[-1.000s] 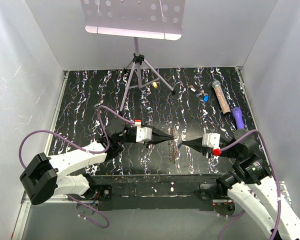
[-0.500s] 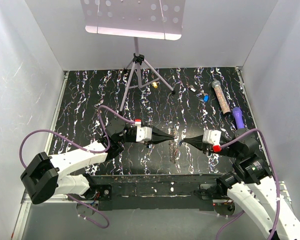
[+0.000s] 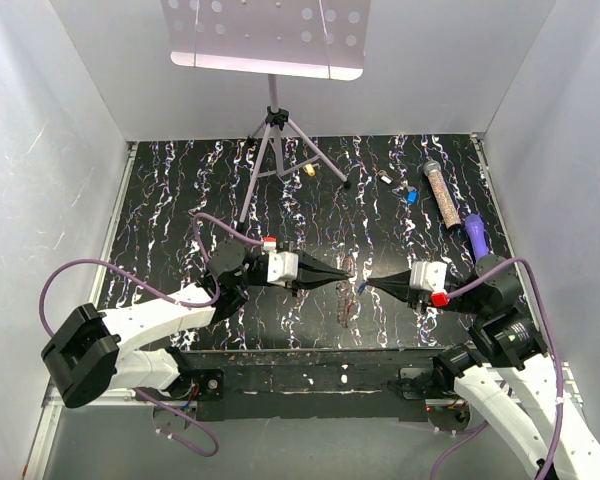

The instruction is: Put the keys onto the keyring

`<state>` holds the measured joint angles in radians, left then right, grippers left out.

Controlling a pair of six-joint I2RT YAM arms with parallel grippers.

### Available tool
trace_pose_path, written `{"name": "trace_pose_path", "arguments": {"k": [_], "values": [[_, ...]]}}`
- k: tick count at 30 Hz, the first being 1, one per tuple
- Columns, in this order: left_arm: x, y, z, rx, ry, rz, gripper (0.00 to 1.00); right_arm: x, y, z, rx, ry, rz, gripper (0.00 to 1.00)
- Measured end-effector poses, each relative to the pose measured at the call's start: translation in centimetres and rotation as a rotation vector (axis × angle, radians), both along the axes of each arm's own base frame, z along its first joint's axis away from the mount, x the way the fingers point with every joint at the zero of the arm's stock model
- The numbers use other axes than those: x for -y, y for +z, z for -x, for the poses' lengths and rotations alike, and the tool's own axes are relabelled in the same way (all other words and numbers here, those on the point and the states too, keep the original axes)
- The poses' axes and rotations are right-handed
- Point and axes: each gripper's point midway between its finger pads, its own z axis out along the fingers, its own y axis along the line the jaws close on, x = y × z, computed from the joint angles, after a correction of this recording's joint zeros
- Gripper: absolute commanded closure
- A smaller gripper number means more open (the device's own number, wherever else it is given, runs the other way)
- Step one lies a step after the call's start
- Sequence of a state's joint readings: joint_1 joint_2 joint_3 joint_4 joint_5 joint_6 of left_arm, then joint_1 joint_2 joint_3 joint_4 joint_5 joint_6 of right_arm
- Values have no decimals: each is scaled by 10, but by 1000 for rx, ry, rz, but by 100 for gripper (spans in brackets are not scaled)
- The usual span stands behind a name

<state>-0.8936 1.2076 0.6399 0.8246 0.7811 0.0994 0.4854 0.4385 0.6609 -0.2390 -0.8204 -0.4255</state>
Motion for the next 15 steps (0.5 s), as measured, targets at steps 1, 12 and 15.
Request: {"name": "trace_pose_path", "arguments": {"k": [1,12,15], "values": [[0,1,1,-4,-2,7,100,0,2,1,6,2,-1,99],[-3,10,2,-8,3,64,100,-4,7,8,32,38,-3,99],[-3,13,1,-15,7,76,100,-6,9,8,36,42,-8,99]]}}
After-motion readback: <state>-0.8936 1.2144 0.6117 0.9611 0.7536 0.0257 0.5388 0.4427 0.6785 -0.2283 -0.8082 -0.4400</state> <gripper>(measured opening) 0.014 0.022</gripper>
